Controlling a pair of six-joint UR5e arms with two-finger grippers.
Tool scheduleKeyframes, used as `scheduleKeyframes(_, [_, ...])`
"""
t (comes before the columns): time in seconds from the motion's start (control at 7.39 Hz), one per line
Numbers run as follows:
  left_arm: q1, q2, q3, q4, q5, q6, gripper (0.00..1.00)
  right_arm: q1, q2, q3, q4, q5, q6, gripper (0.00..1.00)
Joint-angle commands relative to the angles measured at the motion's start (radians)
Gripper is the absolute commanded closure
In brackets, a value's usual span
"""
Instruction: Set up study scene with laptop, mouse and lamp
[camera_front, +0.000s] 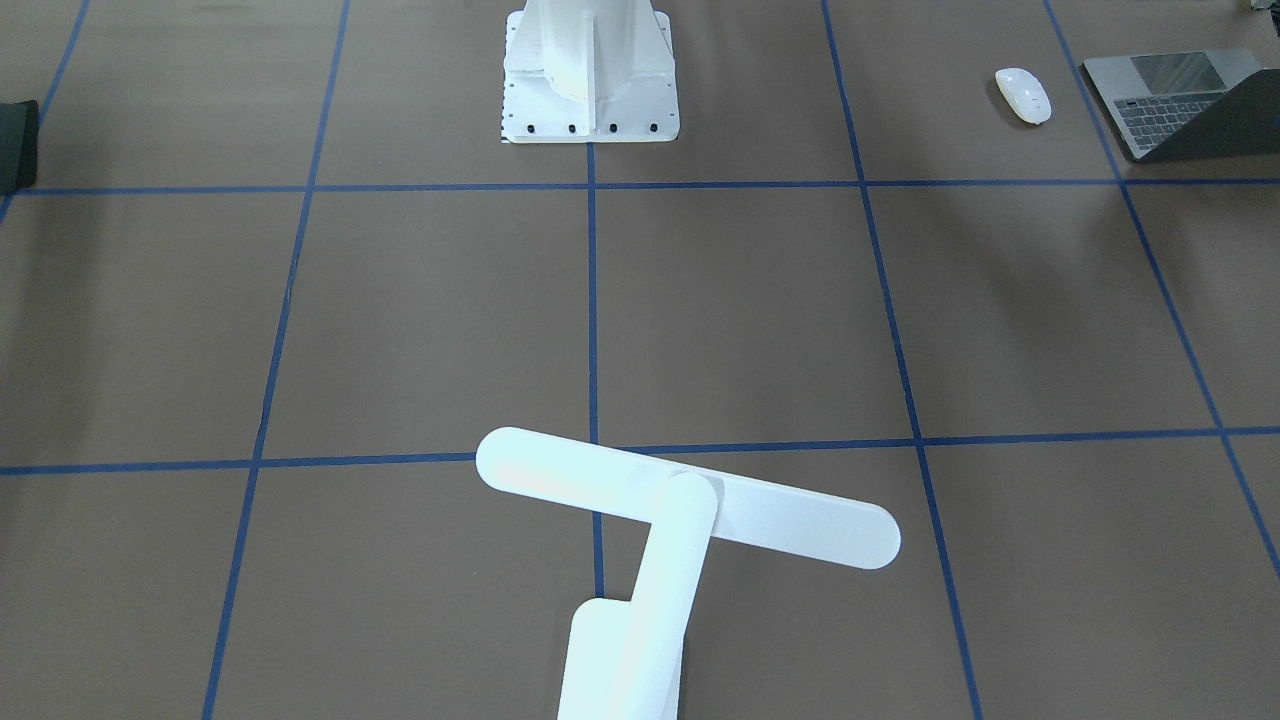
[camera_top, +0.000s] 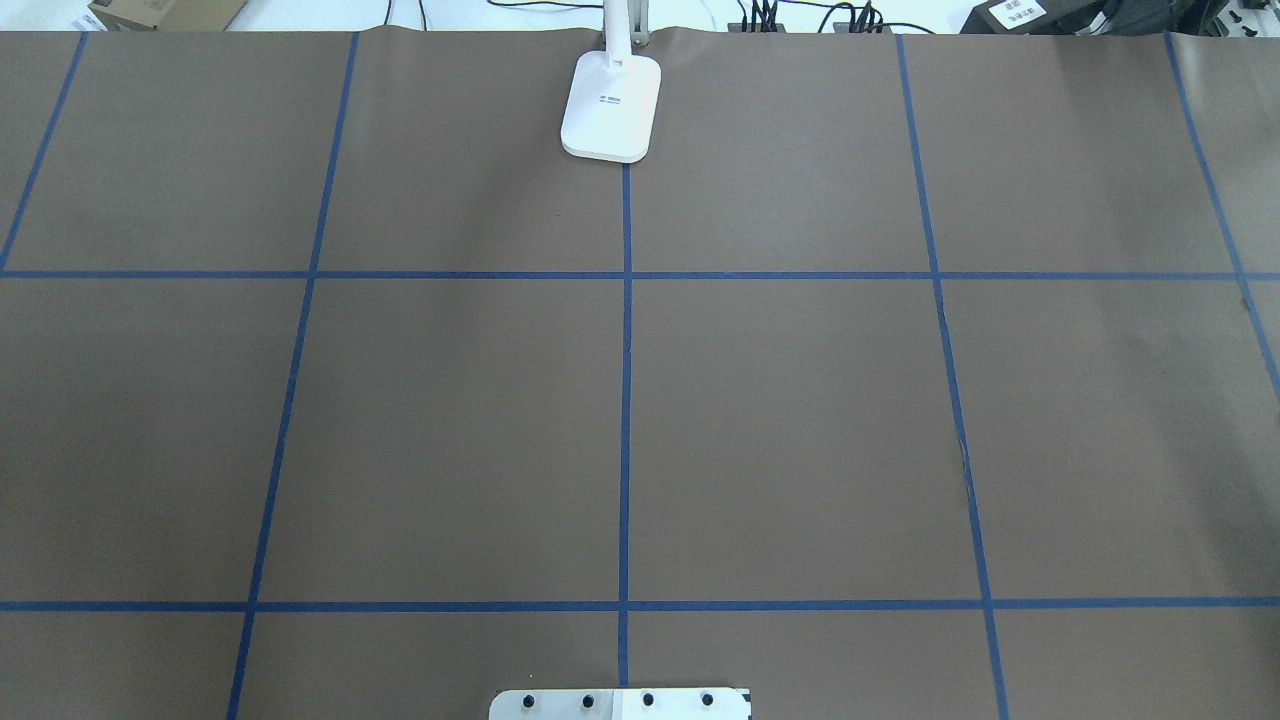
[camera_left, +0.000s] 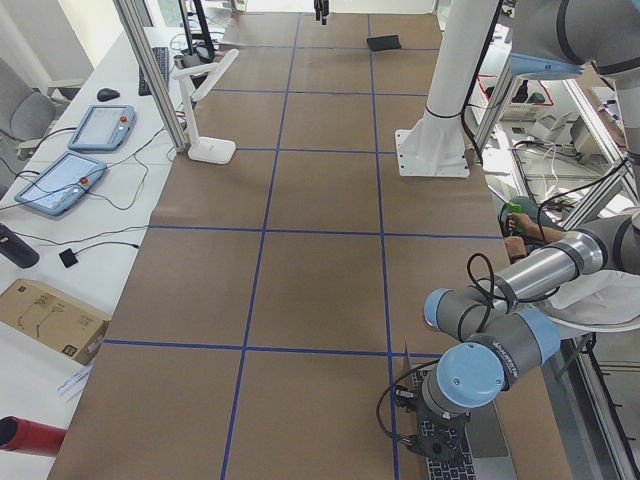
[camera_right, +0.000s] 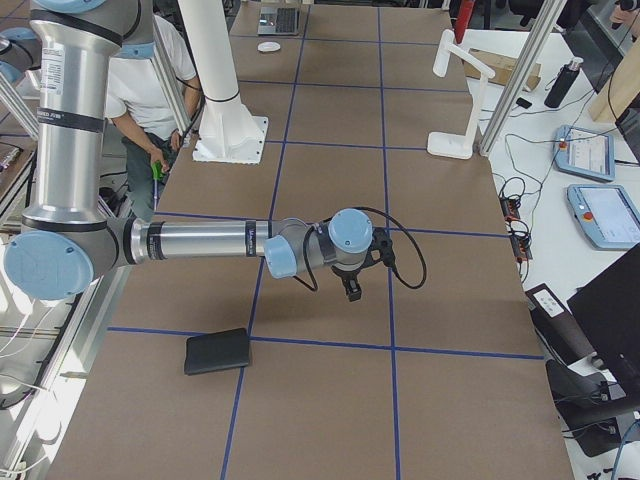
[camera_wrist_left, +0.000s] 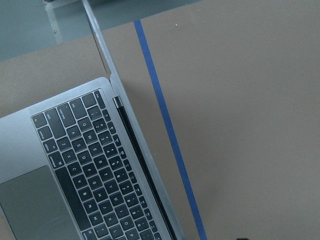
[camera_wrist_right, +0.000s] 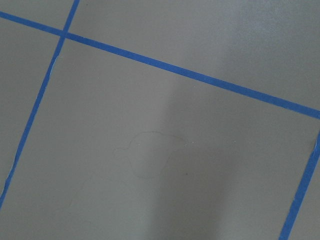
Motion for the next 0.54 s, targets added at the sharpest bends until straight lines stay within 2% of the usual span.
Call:
scheduleKeyframes(0.0, [0.0, -0.017, -0.018, 0.011, -0.002, -0.012, 1.0, 0.0, 0.0, 0.009, 0.0, 0.016, 0.003, 0.01])
scheduleKeyframes(0.14, [0.0, -0.037, -0.02, 0.025, -0.004, -0.01, 1.0, 0.0, 0.005, 0.024, 0.0, 0.014, 0.052, 0.01])
scheduleKeyframes(0.41, [0.001, -0.173, -0.026, 0.141, -0.005, -0.004, 1.0, 0.0, 0.009, 0.032, 0.0, 0.013, 0.071, 0.01])
